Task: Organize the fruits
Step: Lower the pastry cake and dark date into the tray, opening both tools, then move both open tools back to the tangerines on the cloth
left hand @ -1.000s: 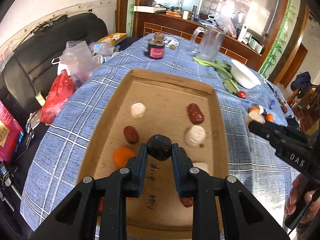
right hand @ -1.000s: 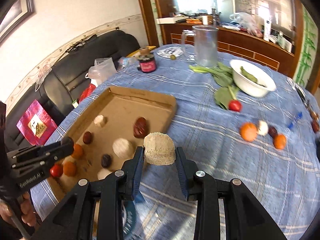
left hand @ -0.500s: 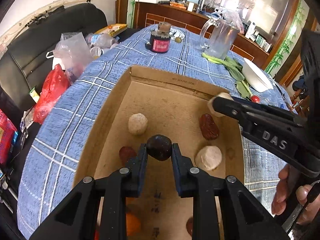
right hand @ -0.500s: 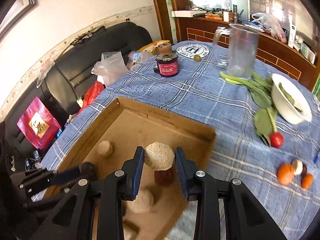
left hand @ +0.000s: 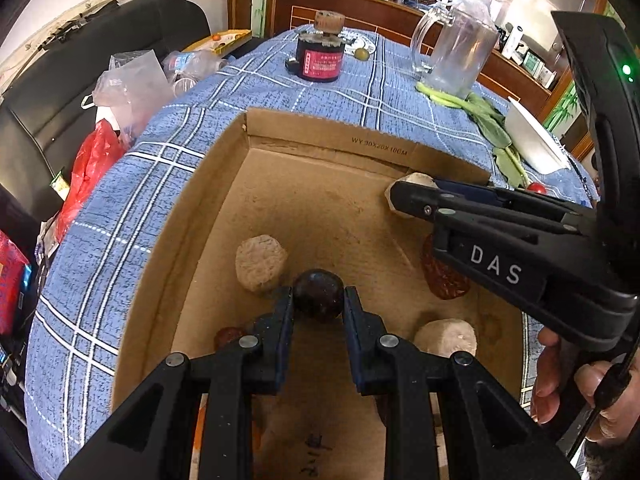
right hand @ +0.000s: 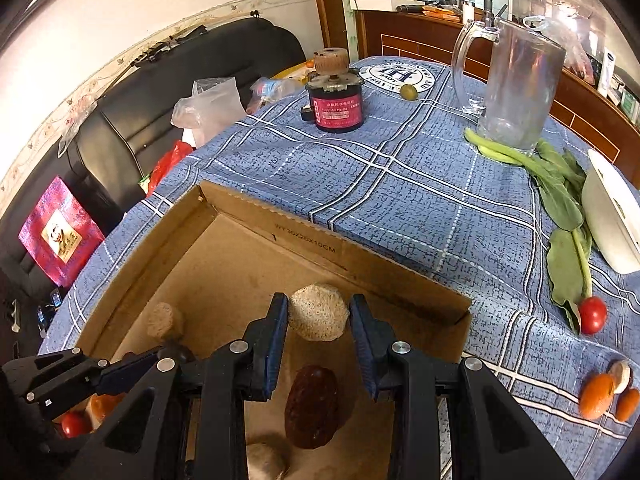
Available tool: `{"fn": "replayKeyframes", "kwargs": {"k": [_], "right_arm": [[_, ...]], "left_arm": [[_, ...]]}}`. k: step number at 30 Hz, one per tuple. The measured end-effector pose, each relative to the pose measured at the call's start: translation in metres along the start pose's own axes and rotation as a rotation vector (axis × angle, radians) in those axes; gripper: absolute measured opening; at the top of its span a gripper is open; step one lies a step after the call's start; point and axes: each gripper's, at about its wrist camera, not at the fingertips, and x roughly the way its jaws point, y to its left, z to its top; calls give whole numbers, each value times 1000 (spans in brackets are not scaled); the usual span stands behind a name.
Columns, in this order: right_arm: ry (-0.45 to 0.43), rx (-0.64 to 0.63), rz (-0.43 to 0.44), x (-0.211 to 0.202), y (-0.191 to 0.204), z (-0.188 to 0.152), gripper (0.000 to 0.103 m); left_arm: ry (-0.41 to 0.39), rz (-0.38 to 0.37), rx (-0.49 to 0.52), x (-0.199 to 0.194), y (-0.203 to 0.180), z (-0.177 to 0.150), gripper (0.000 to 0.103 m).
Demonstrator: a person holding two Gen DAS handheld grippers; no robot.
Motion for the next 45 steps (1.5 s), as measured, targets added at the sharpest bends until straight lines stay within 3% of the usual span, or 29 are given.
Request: {"fn": "replayKeyframes", "kwargs": {"k": [11, 16, 21, 28, 37, 39, 45], "right_arm": [[7, -8, -18, 2, -5, -4, 36], [-2, -6, -51, -7, -6, -9, 47], [-14, 9, -66, -21, -7, -15, 47], [-28, 34, -64, -48, -6, -33, 47], [-66, 85, -61, -105, -20, -79, 47], [-72, 103, -61, -116, -27, -91, 47], [-70, 206, -84, -152, -71, -145, 47]], "left_arm": [[-4, 18, 9, 0, -4, 0, 23], [9, 18, -12, -3, 0, -4, 25], [-9, 39, -31, -14, 4, -13, 41], [-58, 76, -11, -36, -1, -27, 48], [-113, 87, -5, -65, -19, -46, 51], [-134, 94, -1, -72, -27, -50, 57], [-166, 77, 37, -82, -67, -58, 60]]}}
